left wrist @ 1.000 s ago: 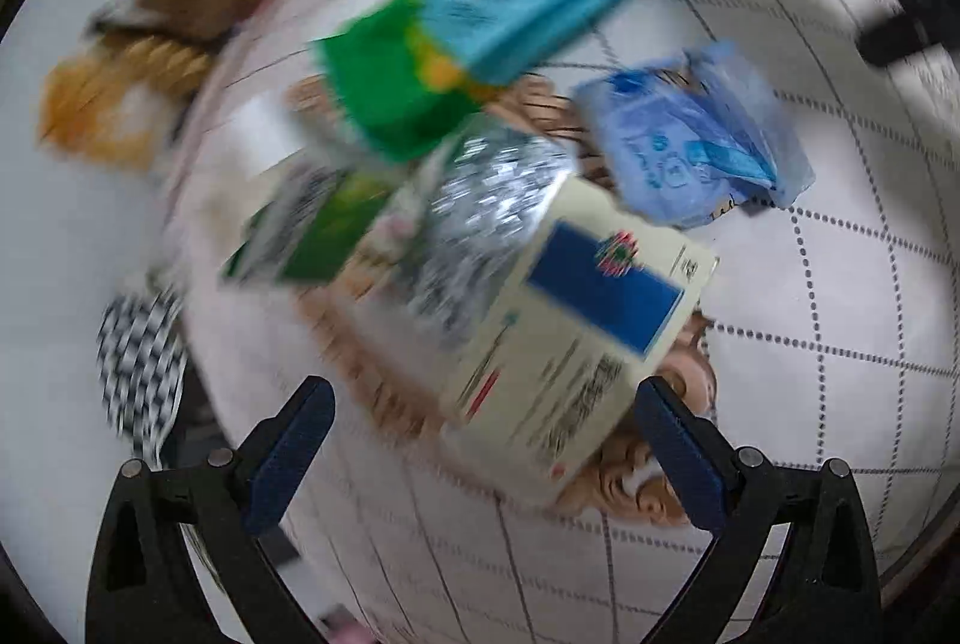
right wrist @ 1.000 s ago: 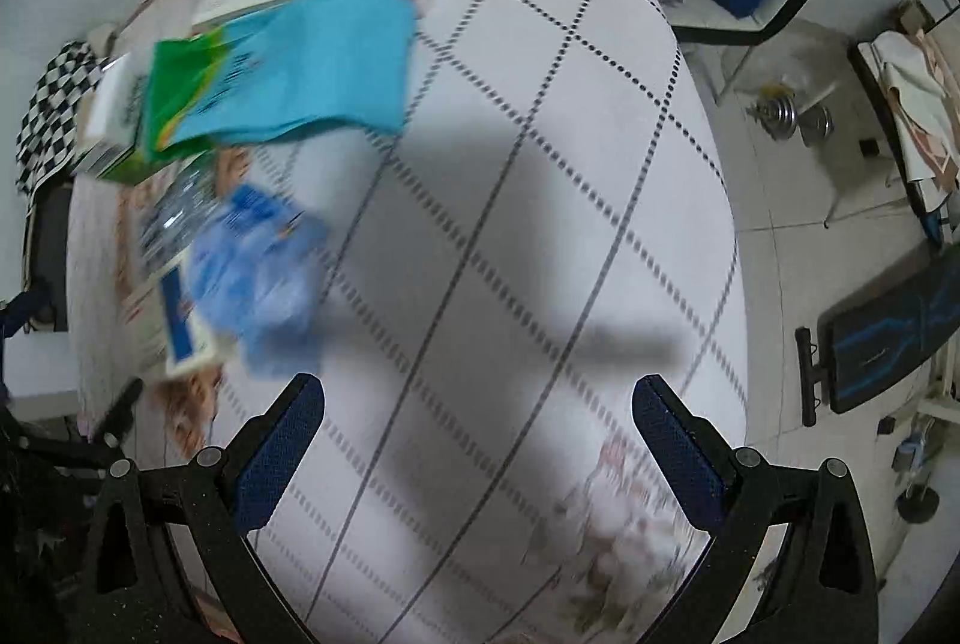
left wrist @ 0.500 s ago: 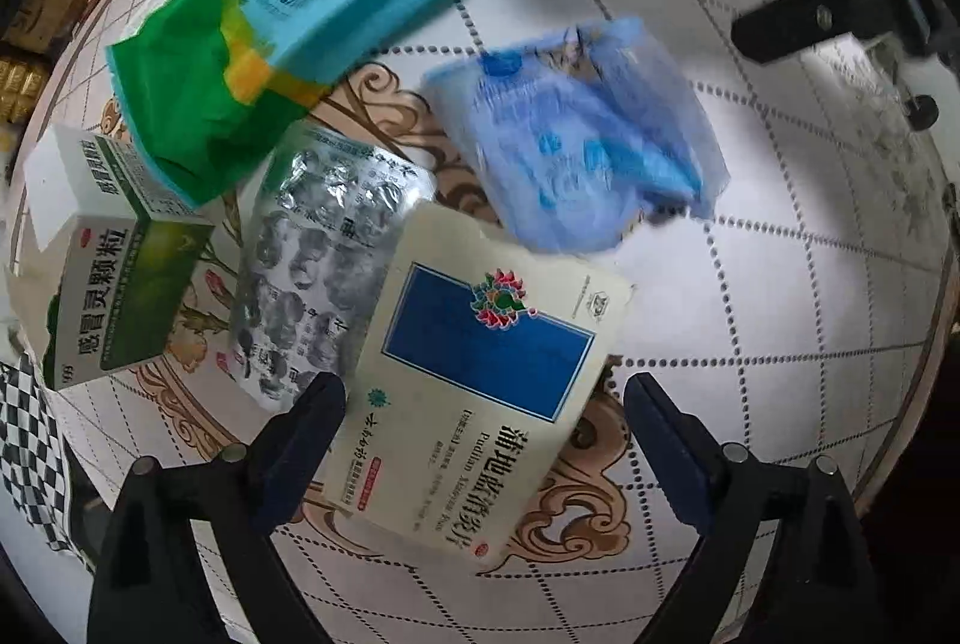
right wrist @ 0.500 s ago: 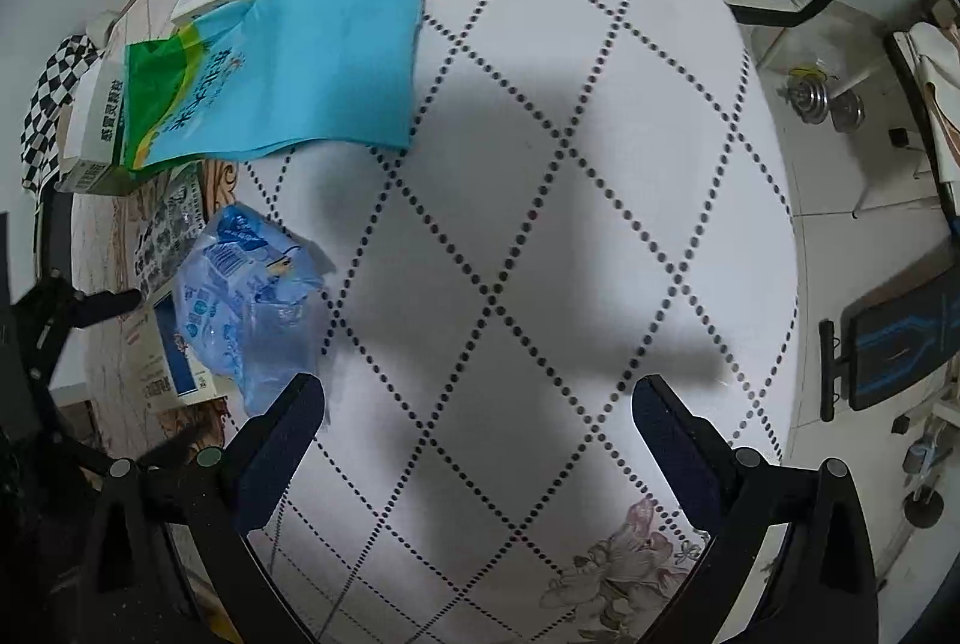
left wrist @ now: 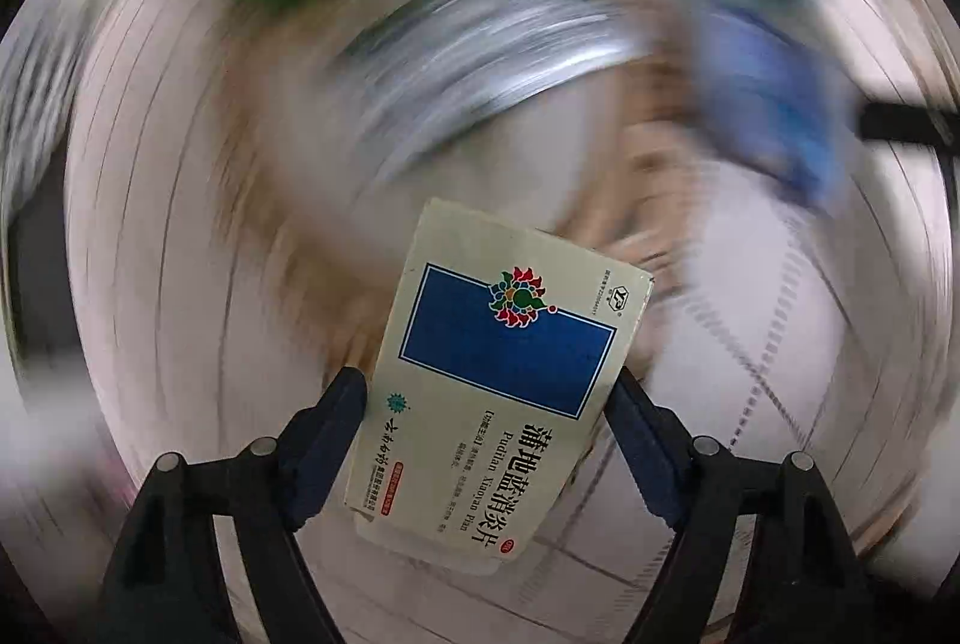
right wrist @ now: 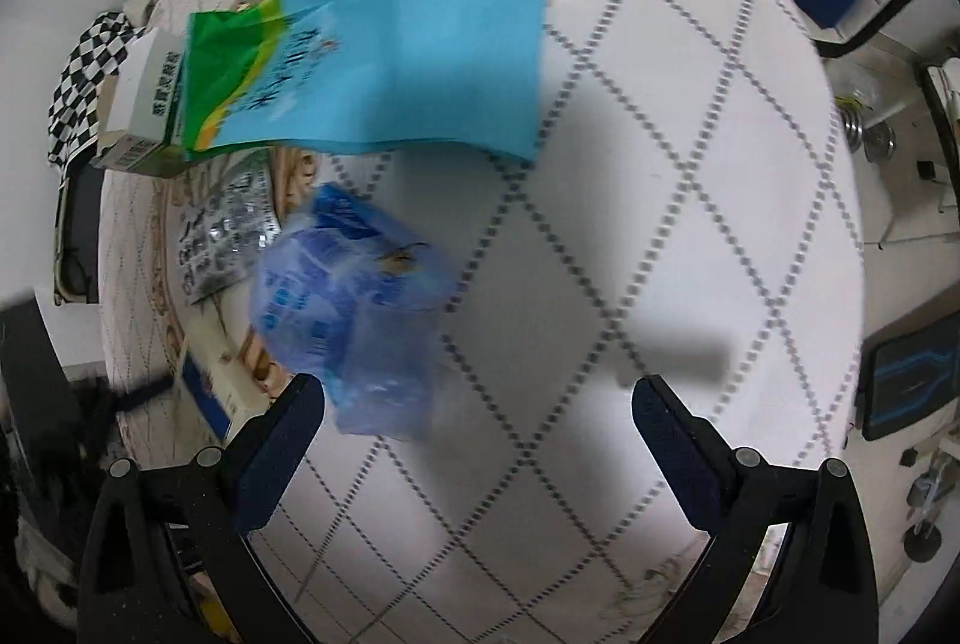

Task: Collect trash
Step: 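Grasp the cream medicine box with the left tool while the right tool grasps the blue plastic bag, then carry the medicine box and blue bag over the bin and open both tools, then move both tools back from the bin toward the table, then grasp the white-green medicine box with the left tool while the right tool grasps the green-blue rice bag, then carry the box and rice bag over the bin and open both tools, then move both tools back from the bin toward the table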

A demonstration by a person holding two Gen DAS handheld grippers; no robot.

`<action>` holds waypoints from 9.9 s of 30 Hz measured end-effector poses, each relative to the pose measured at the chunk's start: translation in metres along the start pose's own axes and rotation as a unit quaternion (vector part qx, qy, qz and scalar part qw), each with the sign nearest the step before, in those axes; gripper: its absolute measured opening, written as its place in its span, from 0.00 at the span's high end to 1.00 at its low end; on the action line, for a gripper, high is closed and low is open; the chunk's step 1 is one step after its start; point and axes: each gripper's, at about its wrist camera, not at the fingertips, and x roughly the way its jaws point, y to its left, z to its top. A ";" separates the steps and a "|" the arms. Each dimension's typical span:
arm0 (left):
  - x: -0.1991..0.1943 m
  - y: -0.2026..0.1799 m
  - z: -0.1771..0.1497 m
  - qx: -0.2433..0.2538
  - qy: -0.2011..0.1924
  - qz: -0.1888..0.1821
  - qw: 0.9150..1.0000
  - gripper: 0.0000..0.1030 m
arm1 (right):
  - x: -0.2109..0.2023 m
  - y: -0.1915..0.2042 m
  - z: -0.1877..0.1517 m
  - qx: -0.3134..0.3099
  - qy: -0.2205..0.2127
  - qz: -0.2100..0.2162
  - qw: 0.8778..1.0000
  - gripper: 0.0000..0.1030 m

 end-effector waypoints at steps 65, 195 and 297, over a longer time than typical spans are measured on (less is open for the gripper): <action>0.234 0.028 -0.362 -0.130 -0.019 -0.214 0.968 0.29 | 0.251 -0.004 -0.567 0.129 0.023 0.060 0.990 0.88; -0.074 0.026 0.144 -0.072 -0.124 0.027 0.989 0.18 | 0.006 -0.019 0.127 0.055 -0.038 -0.092 0.994 0.12; 0.080 0.020 -0.441 -0.081 -0.061 -0.067 0.993 0.04 | 0.110 0.047 -0.570 -0.001 0.007 -0.103 0.995 0.00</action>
